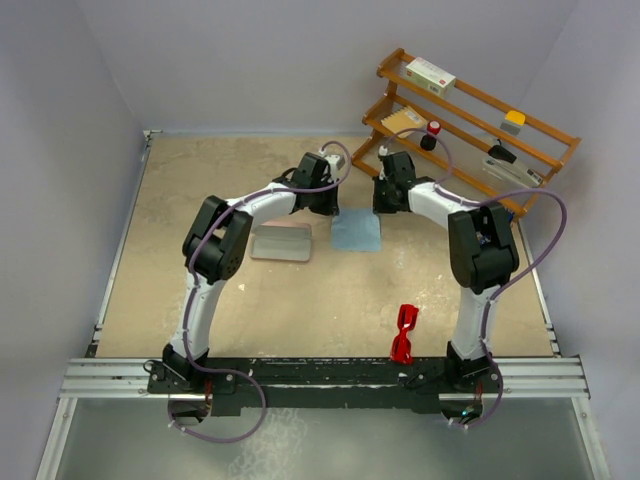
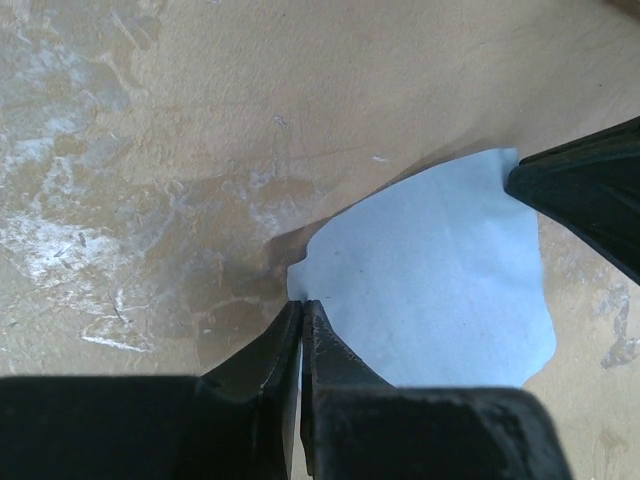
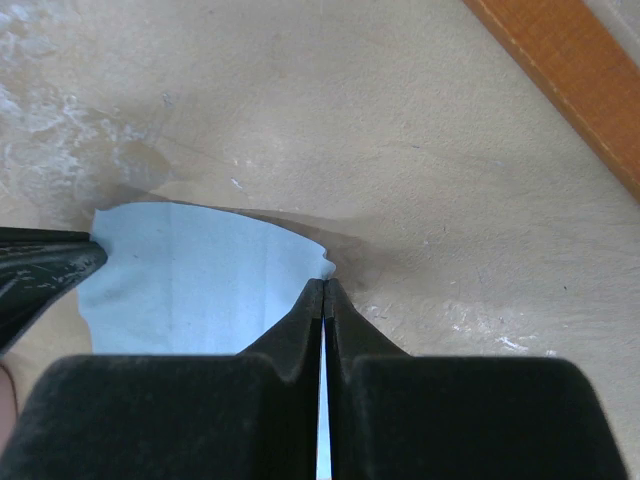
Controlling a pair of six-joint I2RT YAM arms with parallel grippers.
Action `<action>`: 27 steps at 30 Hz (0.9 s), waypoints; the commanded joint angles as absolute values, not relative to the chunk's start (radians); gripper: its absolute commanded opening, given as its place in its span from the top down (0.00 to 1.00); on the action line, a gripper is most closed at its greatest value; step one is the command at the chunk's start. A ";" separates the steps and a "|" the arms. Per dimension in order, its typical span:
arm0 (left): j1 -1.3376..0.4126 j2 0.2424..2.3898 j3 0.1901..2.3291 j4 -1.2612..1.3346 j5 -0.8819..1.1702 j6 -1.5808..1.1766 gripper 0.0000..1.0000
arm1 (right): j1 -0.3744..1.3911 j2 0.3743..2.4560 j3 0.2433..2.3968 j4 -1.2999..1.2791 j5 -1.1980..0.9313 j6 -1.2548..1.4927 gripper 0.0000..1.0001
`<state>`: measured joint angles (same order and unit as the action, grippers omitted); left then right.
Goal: Organize the sunglasses
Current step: Fold the glasses cleaning cloth at the center of the board.
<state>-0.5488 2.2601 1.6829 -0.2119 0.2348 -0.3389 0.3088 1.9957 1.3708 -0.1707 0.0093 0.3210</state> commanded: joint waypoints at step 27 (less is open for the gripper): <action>-0.569 2.113 1.612 -0.200 0.238 -0.324 1.00 | 0.315 1.830 1.258 -0.136 0.008 0.305 1.00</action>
<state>-0.5663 2.1941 1.6180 -0.2188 0.2310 -0.3378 0.3088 1.8767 1.2690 -0.1593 0.0082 0.3206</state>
